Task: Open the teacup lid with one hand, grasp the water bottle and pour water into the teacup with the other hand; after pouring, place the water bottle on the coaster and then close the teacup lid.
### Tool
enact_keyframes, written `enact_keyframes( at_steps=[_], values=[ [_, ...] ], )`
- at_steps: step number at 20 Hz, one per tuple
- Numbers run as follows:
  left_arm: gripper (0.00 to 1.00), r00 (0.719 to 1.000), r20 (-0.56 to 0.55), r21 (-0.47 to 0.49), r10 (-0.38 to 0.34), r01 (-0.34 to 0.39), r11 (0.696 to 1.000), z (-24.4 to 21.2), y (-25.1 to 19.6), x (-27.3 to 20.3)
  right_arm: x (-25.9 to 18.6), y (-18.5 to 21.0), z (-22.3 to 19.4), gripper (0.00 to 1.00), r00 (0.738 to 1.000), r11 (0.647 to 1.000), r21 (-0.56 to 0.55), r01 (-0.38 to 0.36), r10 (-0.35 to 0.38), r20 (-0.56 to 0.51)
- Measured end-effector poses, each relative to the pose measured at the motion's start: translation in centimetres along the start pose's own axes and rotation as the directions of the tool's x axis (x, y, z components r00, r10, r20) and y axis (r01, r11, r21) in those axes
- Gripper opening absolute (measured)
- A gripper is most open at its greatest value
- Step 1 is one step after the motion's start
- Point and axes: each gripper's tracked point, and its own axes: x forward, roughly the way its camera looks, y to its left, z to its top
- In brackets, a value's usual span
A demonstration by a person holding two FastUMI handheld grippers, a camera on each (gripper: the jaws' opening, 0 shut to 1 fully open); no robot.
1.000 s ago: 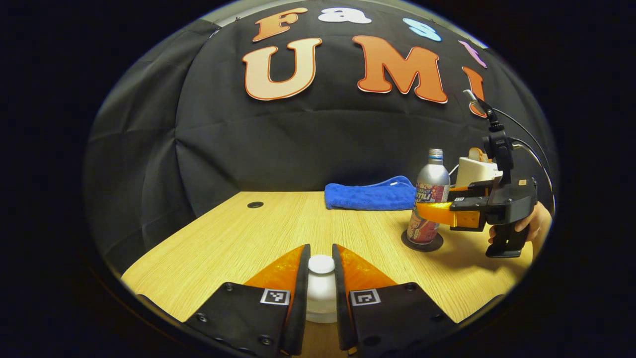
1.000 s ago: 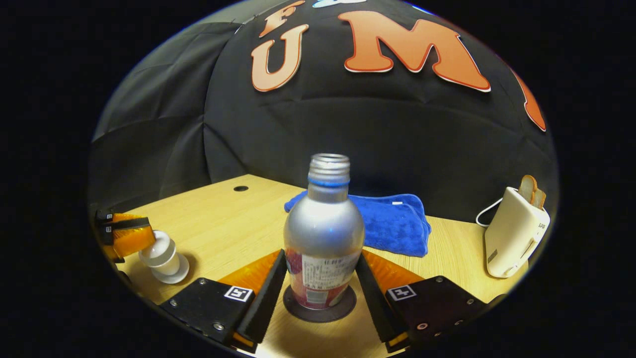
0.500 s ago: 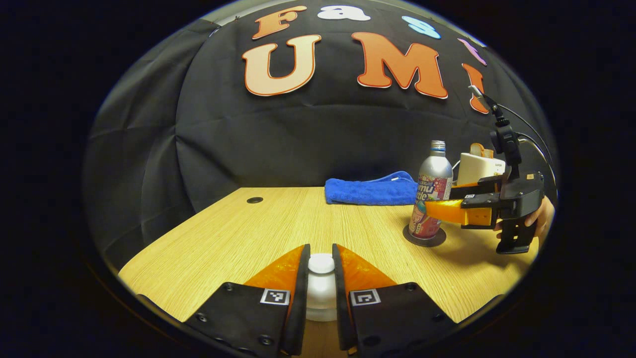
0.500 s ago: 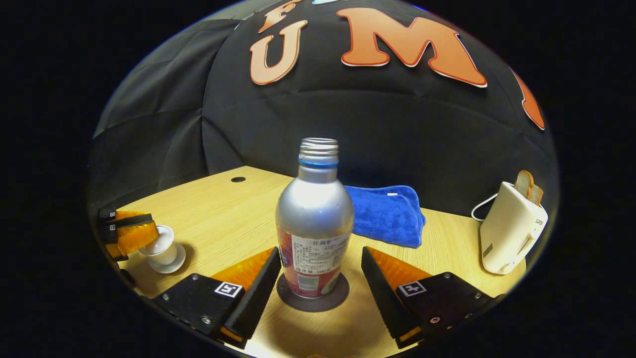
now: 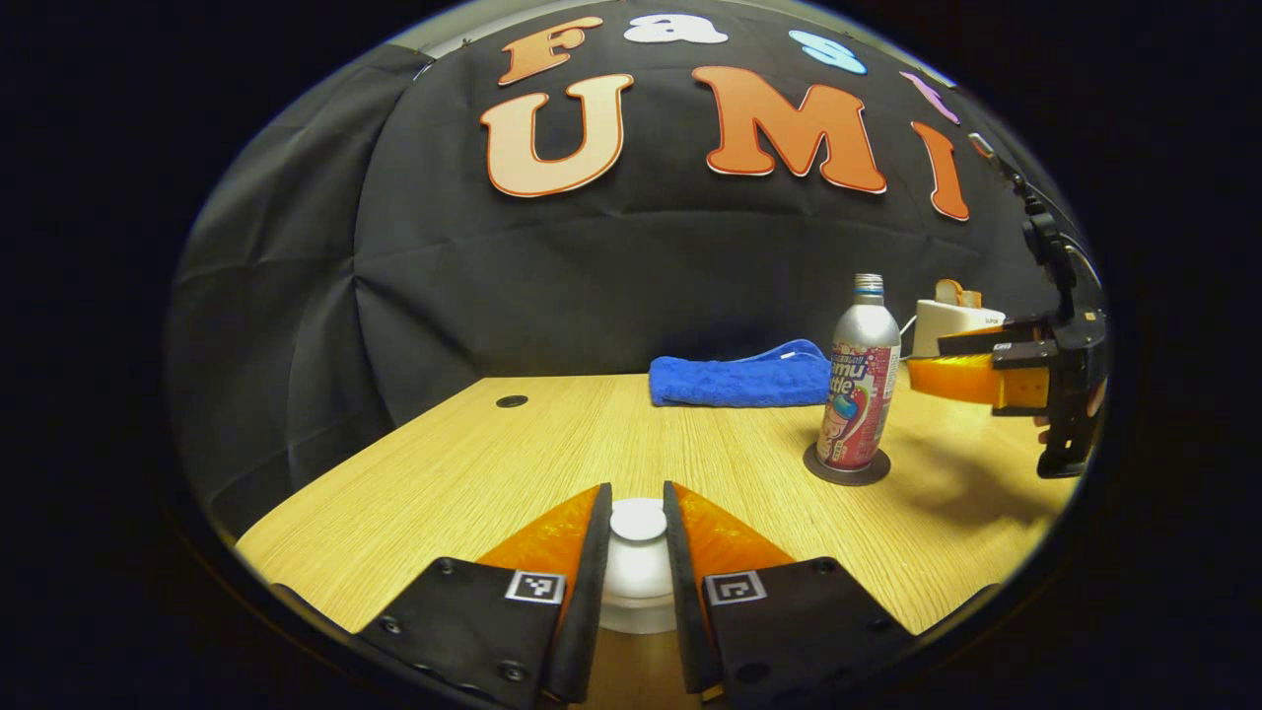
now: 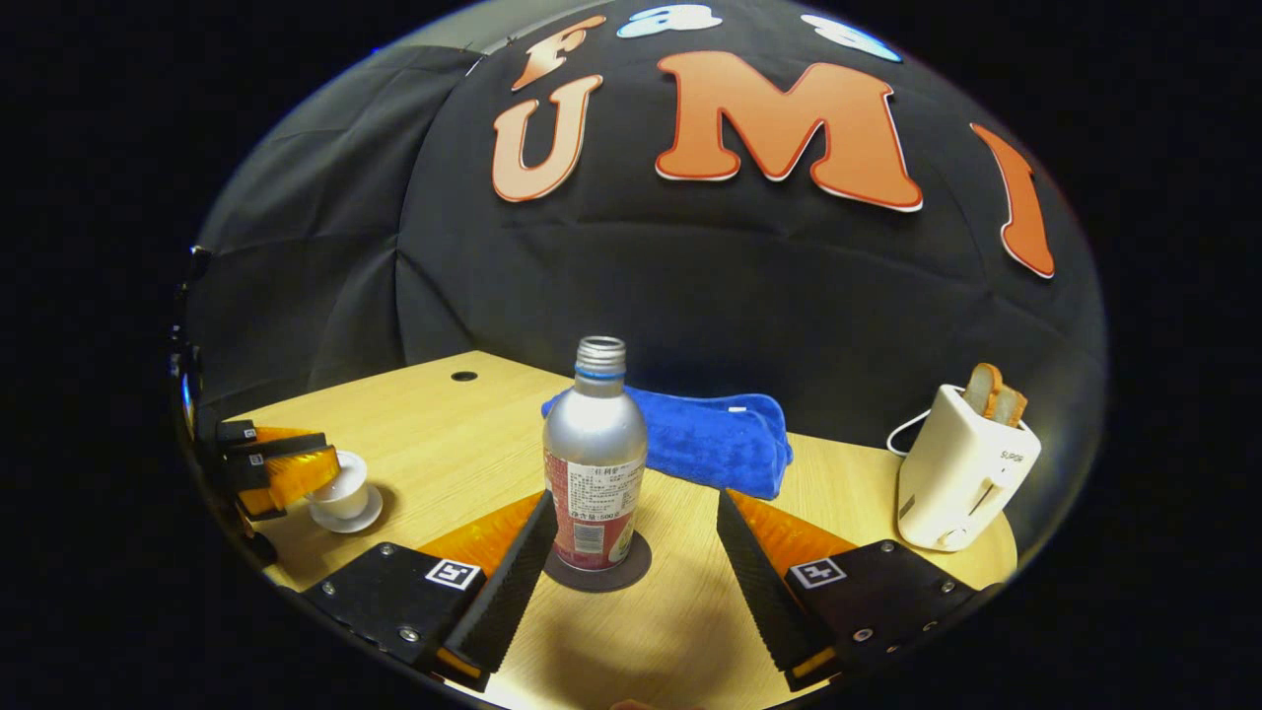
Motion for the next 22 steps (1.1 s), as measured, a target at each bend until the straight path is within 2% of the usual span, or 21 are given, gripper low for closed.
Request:
enact_keyframes(
  at_steps=[2,3,4,6,7,10,14,16,17,19,21,22],
  values=[
    [0.49,1.0,0.004,-0.005,0.009,-0.009,1.0,0.0,0.1,-0.1,-1.1,-0.5,0.8,0.98,0.999,1.0,-0.004,0.015,-0.015,0.028],
    [0.52,1.0,0.008,-0.012,0.006,-0.006,1.0,0.1,0.1,-0.2,-1.6,-0.7,1.2,0.98,0.999,1.0,-0.007,0.022,-0.022,0.043],
    [0.61,1.0,0.011,-0.017,0.009,-0.008,1.0,0.2,0.1,-0.3,-2.1,-0.9,1.7,0.98,0.998,1.0,-0.01,0.025,-0.024,0.059],
    [0.7,0.999,0.039,-0.025,0.022,-0.021,0.999,1.0,0.2,-0.7,-3.0,-1.1,2.3,0.98,0.996,0.999,-0.016,0.029,-0.028,0.082],
    [0.65,0.998,0.057,-0.027,0.027,-0.026,0.999,1.6,0.3,-0.8,-3.5,-1.1,2.4,0.98,0.995,0.999,-0.017,0.032,-0.03,0.094],
    [0.82,0.994,0.107,-0.023,0.031,-0.029,0.999,3.6,0.3,-1.7,-4.6,-1.6,2.9,0.99,0.991,0.999,-0.002,0.045,-0.045,0.124],
    [0.95,0.985,0.174,-0.025,0.019,-0.015,1.0,7.0,-0.9,-2.6,-6.4,-1.9,3.6,0.99,0.985,0.999,-0.011,0.052,-0.049,0.164],
    [0.96,0.977,0.213,-0.029,0.007,-0.001,1.0,8.9,-1.7,-3.4,-7.3,-2.3,4.0,0.99,0.982,0.998,-0.018,0.065,-0.061,0.18],
    [0.92,0.973,0.231,-0.036,0.001,0.008,0.999,9.9,-2.0,-3.8,-7.7,-2.5,4.3,0.99,0.979,0.997,-0.014,0.071,-0.067,0.192],
    [1.0,0.965,0.263,-0.053,-0.014,0.029,0.998,12.0,-3.0,-4.3,-8.7,-2.7,5.3,0.99,0.973,0.997,0.0,0.08,-0.078,0.218],
    [0.93,0.956,0.294,-0.065,-0.02,0.041,0.997,14.0,-3.2,-5.0,-10.0,-2.8,6.1,0.99,0.96,0.995,-0.002,0.097,-0.093,0.263],
    [1.0,0.953,0.303,-0.07,-0.023,0.047,0.996,14.9,-3.2,-5.3,-10.7,-3.0,6.8,0.99,0.954,0.994,-0.005,0.113,-0.107,0.281]
  ],
)
